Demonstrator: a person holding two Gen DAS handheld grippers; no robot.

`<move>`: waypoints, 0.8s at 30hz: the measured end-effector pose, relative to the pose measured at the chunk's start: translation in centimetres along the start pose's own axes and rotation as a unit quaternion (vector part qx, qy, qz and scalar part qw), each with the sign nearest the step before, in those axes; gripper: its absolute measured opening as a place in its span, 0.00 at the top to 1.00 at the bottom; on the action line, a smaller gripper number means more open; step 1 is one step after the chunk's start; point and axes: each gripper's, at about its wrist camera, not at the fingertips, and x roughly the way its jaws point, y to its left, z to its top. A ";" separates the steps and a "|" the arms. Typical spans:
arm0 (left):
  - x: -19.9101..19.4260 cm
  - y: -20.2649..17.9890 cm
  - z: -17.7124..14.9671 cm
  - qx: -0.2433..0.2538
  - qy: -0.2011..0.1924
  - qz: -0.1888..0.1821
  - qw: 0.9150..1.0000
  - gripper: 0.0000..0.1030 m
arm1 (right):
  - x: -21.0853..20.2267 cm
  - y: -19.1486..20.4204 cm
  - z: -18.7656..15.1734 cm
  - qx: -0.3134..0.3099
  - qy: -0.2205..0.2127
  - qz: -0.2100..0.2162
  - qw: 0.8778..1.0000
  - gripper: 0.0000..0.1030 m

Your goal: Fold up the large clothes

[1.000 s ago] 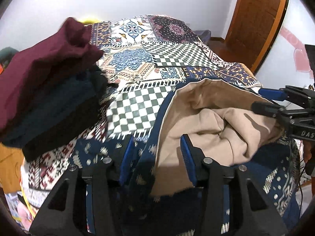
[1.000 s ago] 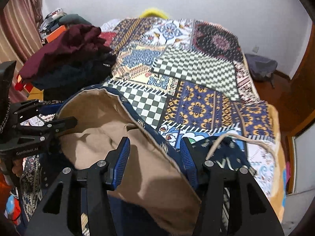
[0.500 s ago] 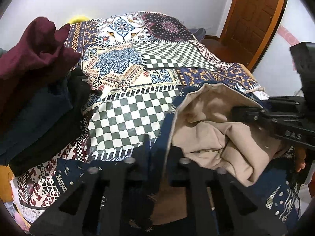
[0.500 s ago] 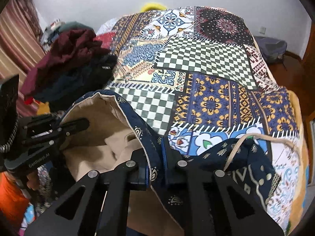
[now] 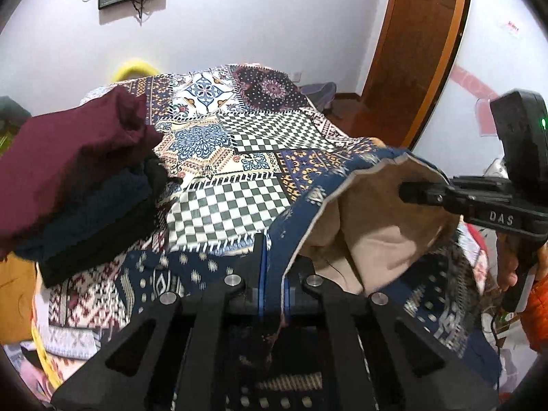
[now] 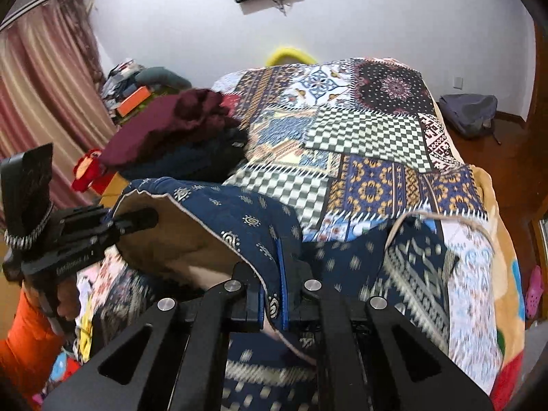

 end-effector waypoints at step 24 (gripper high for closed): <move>-4.1 -1.2 -13.8 -0.032 0.082 0.019 0.996 0.53 | -2.9 1.8 -10.6 -0.011 0.070 -0.022 0.997 0.63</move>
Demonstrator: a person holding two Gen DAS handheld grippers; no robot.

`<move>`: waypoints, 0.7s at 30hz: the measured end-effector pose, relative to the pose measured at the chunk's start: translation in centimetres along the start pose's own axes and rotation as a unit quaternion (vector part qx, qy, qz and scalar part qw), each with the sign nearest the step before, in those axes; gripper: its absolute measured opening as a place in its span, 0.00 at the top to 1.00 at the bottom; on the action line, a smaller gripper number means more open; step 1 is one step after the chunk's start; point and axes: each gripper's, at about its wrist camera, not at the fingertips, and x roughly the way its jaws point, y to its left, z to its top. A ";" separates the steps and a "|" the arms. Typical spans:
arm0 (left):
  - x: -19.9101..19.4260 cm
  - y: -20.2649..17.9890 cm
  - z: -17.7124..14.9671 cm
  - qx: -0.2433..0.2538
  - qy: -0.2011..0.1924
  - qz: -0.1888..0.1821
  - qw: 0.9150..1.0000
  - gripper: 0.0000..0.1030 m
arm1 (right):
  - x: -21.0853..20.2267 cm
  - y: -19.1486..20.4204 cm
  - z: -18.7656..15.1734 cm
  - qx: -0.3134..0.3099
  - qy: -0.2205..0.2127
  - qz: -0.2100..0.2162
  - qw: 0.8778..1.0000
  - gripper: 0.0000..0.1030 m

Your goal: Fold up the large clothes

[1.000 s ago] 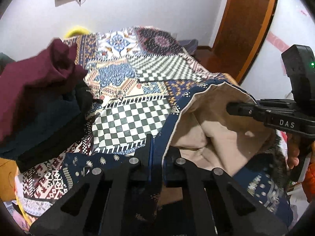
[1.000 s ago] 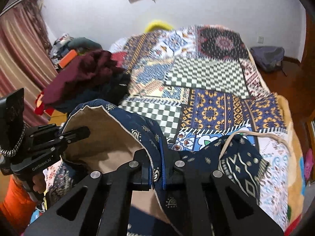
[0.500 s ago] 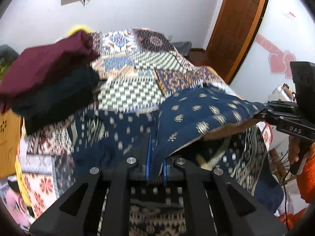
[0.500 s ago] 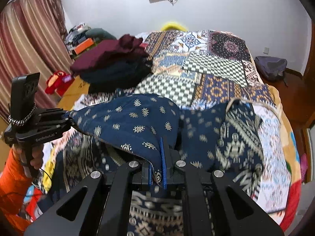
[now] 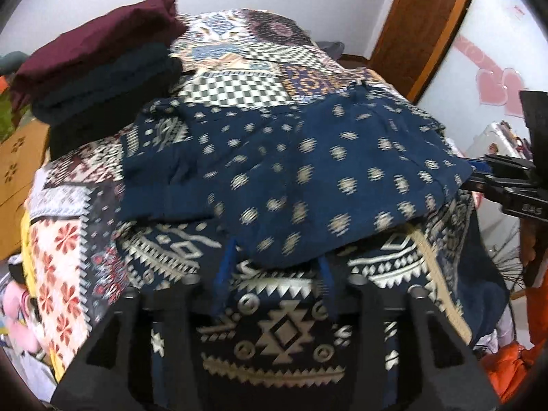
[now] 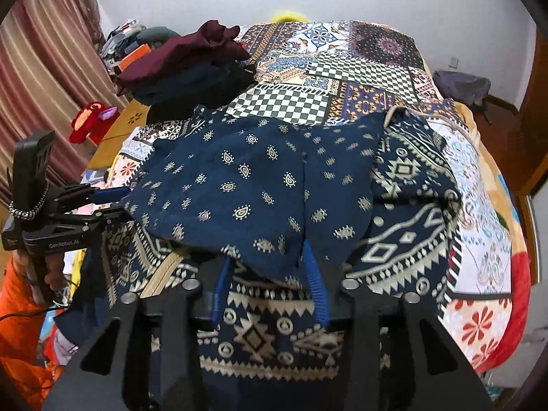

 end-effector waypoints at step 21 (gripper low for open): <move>0.8 2.0 4.0 -0.040 -0.037 0.015 0.998 0.45 | 1.6 -2.8 2.0 0.032 -0.010 -0.059 0.998 0.62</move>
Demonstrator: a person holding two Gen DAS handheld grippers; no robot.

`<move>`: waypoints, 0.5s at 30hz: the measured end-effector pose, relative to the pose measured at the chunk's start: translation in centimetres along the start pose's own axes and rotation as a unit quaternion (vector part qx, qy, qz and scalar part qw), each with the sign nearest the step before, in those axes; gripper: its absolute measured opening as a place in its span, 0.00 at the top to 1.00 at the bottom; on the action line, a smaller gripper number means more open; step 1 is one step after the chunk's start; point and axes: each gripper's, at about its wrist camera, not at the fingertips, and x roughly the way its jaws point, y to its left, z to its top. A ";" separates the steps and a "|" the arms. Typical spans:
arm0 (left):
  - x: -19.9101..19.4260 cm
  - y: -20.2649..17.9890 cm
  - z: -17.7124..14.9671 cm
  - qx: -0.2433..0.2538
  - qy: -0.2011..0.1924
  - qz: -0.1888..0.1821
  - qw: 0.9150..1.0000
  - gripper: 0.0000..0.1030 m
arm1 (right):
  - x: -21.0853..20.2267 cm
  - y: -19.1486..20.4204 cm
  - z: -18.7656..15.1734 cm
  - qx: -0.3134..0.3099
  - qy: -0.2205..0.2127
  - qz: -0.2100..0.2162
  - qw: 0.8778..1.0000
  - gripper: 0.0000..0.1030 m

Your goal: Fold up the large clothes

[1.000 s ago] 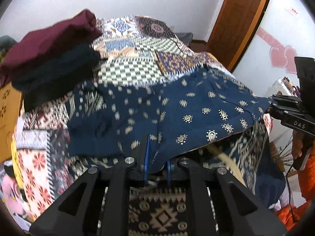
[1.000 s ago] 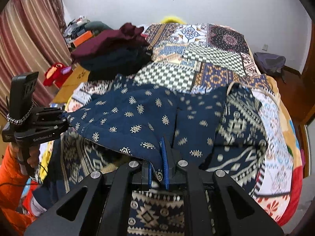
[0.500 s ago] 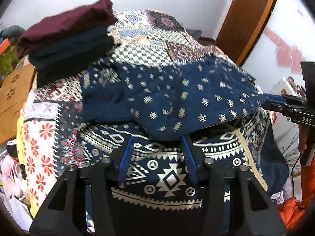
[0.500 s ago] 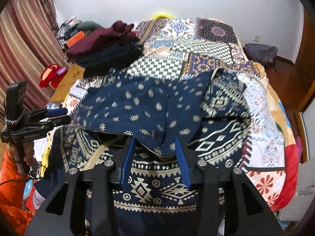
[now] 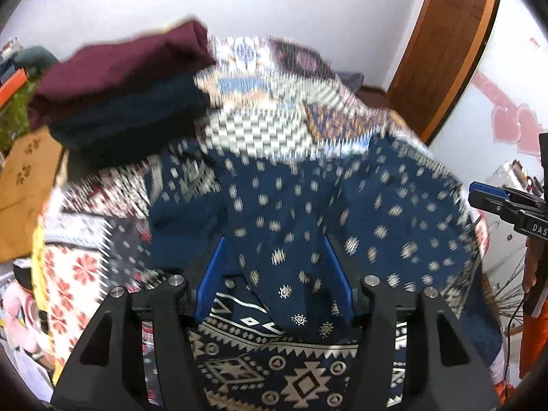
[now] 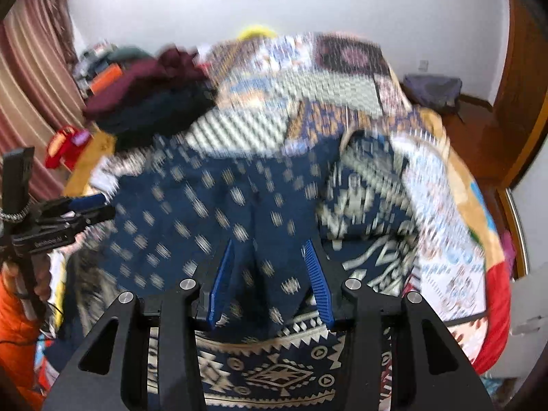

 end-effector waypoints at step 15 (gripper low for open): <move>0.1 4.1 -2.3 -0.053 0.020 0.007 0.998 0.43 | -3.0 -4.9 0.4 0.078 -0.028 0.002 0.997 0.57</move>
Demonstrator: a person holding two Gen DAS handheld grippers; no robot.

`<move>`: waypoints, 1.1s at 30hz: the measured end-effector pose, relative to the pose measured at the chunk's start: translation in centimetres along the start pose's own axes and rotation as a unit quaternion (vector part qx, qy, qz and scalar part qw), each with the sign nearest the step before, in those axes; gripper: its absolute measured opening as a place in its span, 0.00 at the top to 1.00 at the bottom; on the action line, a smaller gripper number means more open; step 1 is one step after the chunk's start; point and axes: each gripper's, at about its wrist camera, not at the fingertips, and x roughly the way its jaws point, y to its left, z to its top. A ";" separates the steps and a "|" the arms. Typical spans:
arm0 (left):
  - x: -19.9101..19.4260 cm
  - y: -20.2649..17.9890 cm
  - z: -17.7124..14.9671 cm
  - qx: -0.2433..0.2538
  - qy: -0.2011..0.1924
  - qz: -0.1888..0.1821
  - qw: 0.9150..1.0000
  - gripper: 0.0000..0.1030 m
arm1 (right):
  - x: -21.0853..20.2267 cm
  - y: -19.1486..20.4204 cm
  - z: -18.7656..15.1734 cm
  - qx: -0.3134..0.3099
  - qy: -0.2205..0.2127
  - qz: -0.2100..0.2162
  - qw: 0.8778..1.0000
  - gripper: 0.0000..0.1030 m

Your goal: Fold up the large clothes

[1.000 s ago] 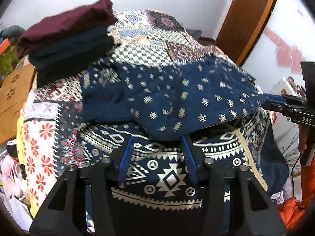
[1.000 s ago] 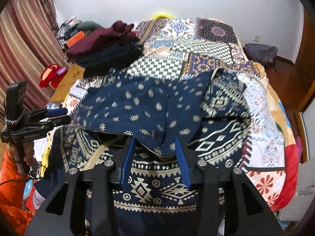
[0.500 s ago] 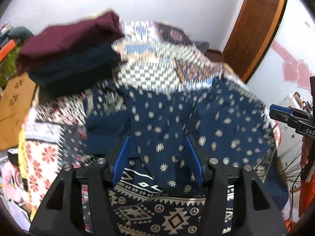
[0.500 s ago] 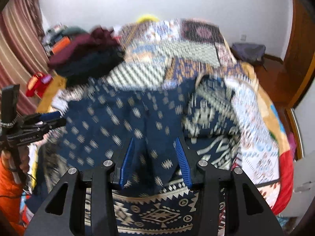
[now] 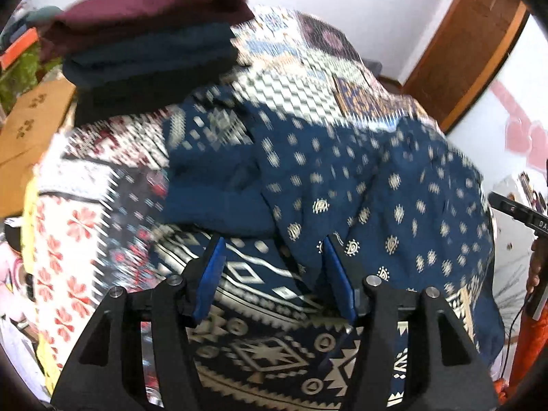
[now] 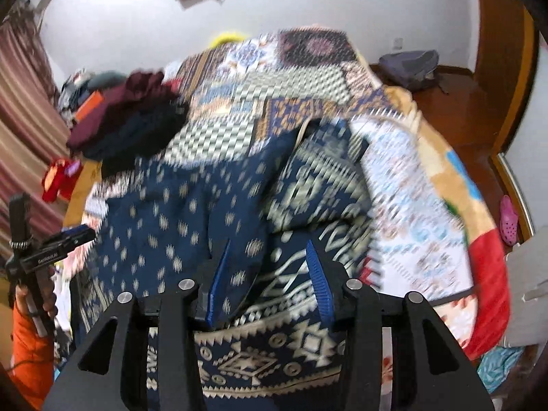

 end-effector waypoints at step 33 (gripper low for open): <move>11.3 11.6 5.9 -0.205 0.059 -0.144 0.966 0.39 | 11.5 -6.7 6.4 0.108 0.062 0.039 0.991 0.44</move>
